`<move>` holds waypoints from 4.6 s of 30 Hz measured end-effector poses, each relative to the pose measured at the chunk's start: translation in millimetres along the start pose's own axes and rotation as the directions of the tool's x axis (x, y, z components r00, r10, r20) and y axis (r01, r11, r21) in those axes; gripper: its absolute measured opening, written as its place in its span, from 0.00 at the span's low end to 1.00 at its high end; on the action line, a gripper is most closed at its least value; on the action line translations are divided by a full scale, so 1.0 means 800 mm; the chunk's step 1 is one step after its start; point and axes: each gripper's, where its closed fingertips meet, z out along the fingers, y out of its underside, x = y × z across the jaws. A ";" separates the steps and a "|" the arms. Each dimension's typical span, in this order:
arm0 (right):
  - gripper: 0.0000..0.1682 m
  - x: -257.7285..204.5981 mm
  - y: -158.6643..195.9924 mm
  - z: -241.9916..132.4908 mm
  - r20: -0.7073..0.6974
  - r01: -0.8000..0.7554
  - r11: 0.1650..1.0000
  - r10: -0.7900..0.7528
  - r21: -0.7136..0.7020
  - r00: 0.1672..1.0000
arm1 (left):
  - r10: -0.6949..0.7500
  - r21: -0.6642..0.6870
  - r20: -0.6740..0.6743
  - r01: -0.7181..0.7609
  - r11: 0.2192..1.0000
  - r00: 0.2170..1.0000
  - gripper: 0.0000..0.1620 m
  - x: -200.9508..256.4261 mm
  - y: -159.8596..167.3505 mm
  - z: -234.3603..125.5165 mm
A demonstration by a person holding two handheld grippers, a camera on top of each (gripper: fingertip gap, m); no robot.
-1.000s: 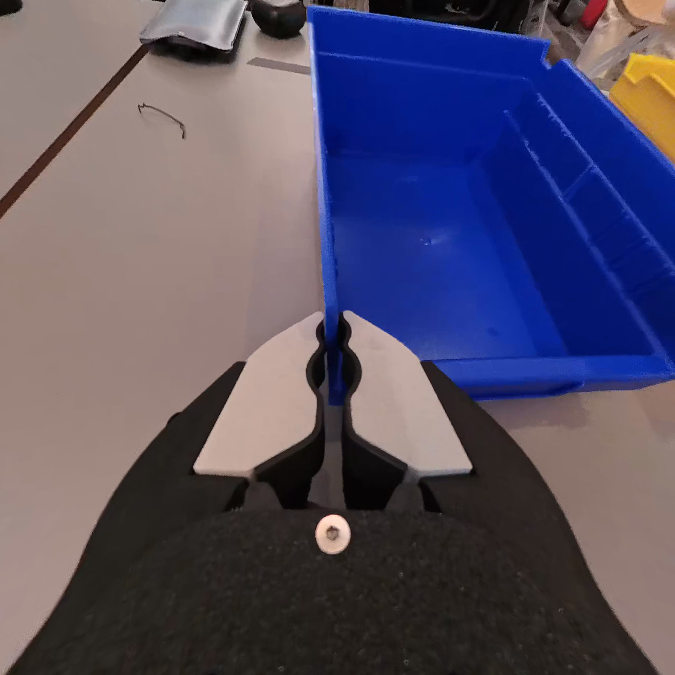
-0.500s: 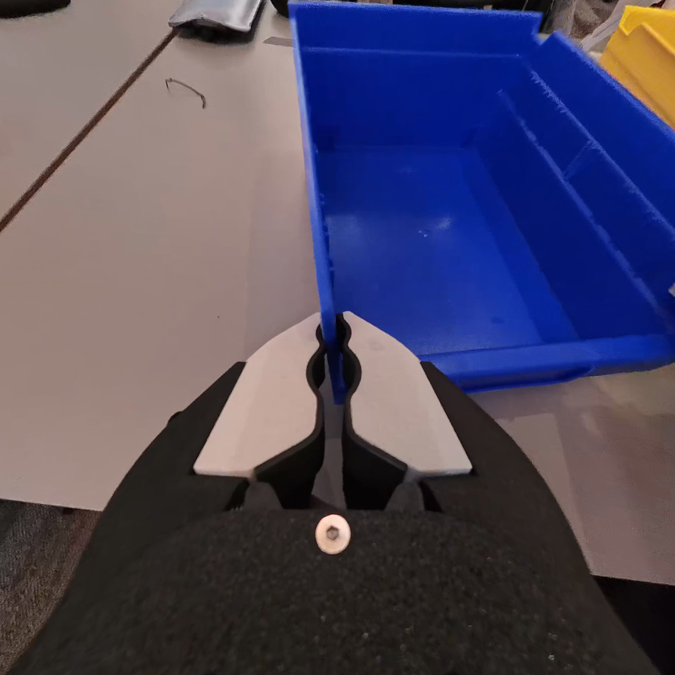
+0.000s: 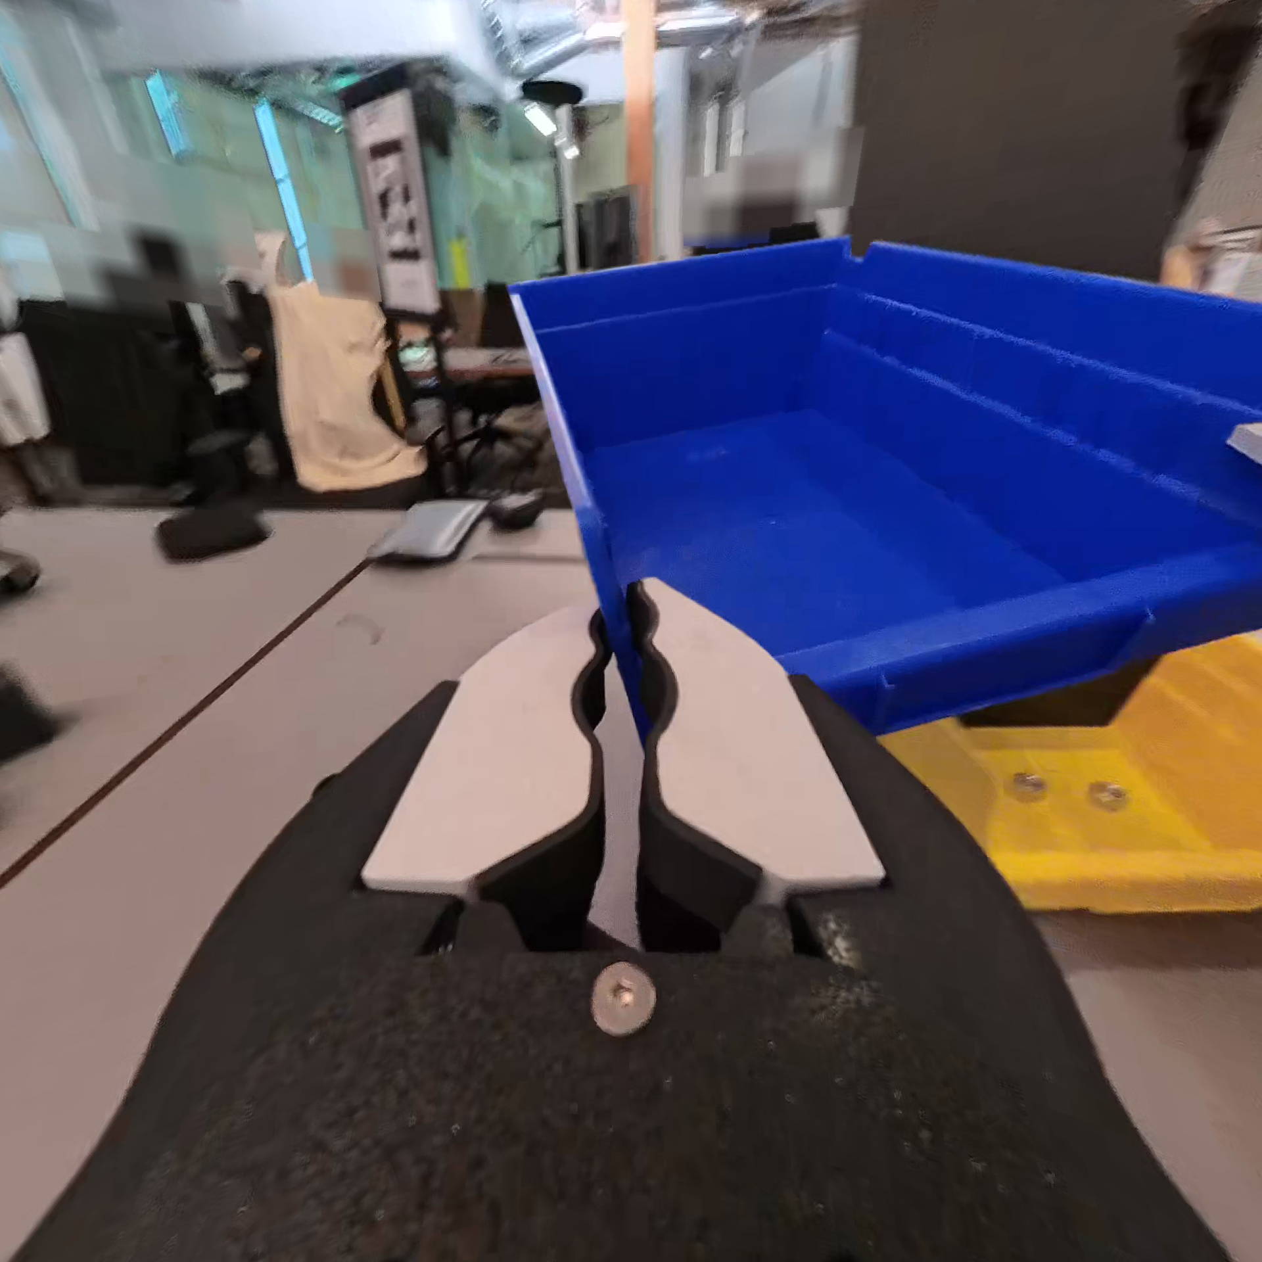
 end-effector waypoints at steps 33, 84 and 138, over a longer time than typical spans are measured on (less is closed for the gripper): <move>0.05 0.573 0.288 -0.202 -0.544 -0.383 0.834 0.123 -0.396 0.830 | -0.270 -0.436 -0.694 -0.091 0.895 0.667 0.17 0.628 0.177 0.052; 0.04 -0.108 0.233 0.107 -0.105 -0.163 0.882 0.129 -0.442 0.986 | 0.036 -0.488 -0.106 -0.084 0.869 0.994 0.02 -0.118 0.205 0.144; 0.30 0.262 0.216 -0.147 -0.054 -0.406 0.841 0.416 -0.356 0.908 | -0.083 -0.388 -0.489 -0.131 0.912 0.868 0.20 0.030 0.182 0.064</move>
